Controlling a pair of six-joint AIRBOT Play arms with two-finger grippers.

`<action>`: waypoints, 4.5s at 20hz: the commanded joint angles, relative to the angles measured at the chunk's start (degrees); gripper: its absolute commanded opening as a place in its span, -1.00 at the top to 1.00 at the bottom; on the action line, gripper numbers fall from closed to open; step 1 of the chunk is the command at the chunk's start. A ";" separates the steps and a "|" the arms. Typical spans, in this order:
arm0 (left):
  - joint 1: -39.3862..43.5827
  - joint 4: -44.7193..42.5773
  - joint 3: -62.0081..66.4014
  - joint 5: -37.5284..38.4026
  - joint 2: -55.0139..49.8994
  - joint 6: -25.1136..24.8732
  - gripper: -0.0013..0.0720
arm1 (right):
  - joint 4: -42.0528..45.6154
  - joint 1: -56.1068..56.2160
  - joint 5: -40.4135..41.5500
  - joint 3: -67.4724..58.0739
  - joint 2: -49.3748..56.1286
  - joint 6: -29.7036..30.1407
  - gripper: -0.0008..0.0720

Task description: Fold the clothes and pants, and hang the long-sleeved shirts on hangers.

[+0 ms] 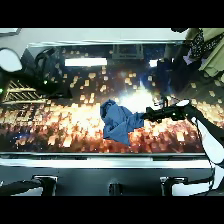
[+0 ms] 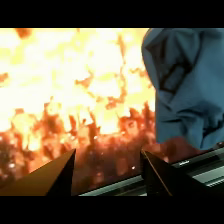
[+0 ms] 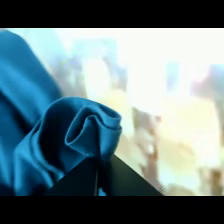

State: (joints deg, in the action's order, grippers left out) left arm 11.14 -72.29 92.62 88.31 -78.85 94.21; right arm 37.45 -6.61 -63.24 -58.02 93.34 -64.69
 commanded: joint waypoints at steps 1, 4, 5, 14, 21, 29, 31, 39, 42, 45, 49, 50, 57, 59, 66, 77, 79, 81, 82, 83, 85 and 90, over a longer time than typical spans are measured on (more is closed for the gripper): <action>-4.42 10.08 -20.24 -12.37 7.96 -3.63 -0.35 | 0.57 -1.03 -4.59 -0.07 -2.64 -0.07 0.89; -2.21 26.91 -40.65 -26.82 9.01 -14.16 -0.48 | 0.55 -0.61 -9.27 -0.04 -3.63 -1.44 0.89; -0.79 31.08 -45.46 -31.10 8.52 -17.94 -0.48 | 0.70 -0.50 -10.51 -0.04 -3.63 -2.23 0.89; 12.13 47.17 -53.83 -42.25 -2.16 -31.23 -0.48 | 0.50 -0.50 -13.77 -0.04 -3.82 -6.73 0.89; 12.28 49.05 -51.65 -43.41 -4.07 -31.21 -0.47 | 0.50 -0.50 -12.87 -0.04 -8.00 -6.49 0.89; 12.50 52.83 -50.62 -40.54 -6.47 -32.92 0.92 | 0.44 -0.50 -12.85 -0.04 -10.82 -5.64 0.89; 12.57 52.83 -49.05 -39.34 -6.45 -33.31 0.92 | 0.24 -0.50 -12.85 -0.04 -12.46 -5.11 0.89; 4.74 35.01 -38.38 -33.57 5.20 -22.75 0.94 | 2.10 -0.50 -9.31 -2.47 -30.05 -0.87 0.90; -1.51 17.77 -29.29 -28.17 15.47 -11.67 0.94 | 7.76 -0.50 -0.44 -7.80 -39.30 -1.92 0.90; -7.17 10.19 -17.90 -25.59 24.26 -5.95 0.93 | 12.92 -0.50 6.10 -15.06 -47.32 -4.42 0.90; -11.93 8.11 -4.92 -24.81 33.03 -0.76 0.93 | 17.53 -0.50 6.38 -24.04 -55.63 -7.17 0.90; -12.59 6.80 -2.86 -24.63 34.97 1.03 0.93 | 19.04 -0.50 6.36 -25.53 -57.61 -8.72 0.90; -12.94 -3.32 -0.81 -21.42 45.81 9.46 0.93 | 39.65 -0.50 6.16 -29.59 -67.45 -25.18 0.90; -12.94 -5.92 -0.83 -19.02 45.97 9.92 0.93 | 42.82 -0.50 6.32 -29.59 -67.08 -27.36 0.89; -12.83 -0.79 -9.29 -17.42 35.95 4.96 0.93 | 33.97 -0.50 -4.17 -29.55 -50.75 -30.88 0.89; -9.01 1.05 -8.55 -39.26 -15.91 2.25 0.93 | 23.69 -0.50 12.96 -29.57 3.32 -26.18 0.89; -7.19 1.18 -4.66 -39.28 -21.09 2.25 0.93 | 21.44 -0.50 14.49 -29.57 6.82 -26.21 0.89; -5.90 1.33 -2.14 -39.30 -23.67 2.25 0.92 | 20.68 -0.50 14.97 -29.57 8.83 -26.25 0.83; -5.57 1.36 -1.51 -39.28 -24.02 2.25 0.91 | 20.22 -0.50 14.73 -29.57 9.18 -26.40 0.60; -5.57 1.40 -1.25 -39.23 -23.89 2.25 0.80 | 19.96 -0.50 13.92 -29.59 9.14 -26.38 0.33; -6.62 1.36 0.68 -35.89 -23.34 2.23 0.26 | 19.74 -1.40 10.01 -29.64 8.02 -25.73 -0.17; -13.53 1.31 1.95 -20.33 -15.23 -4.57 -0.10 | 20.09 -11.10 -10.34 -28.52 0.61 -13.84 -0.21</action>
State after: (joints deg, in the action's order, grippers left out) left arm 0.73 -71.00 94.04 58.59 -97.71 93.43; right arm 57.58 -12.64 -62.04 -87.35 97.19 -84.64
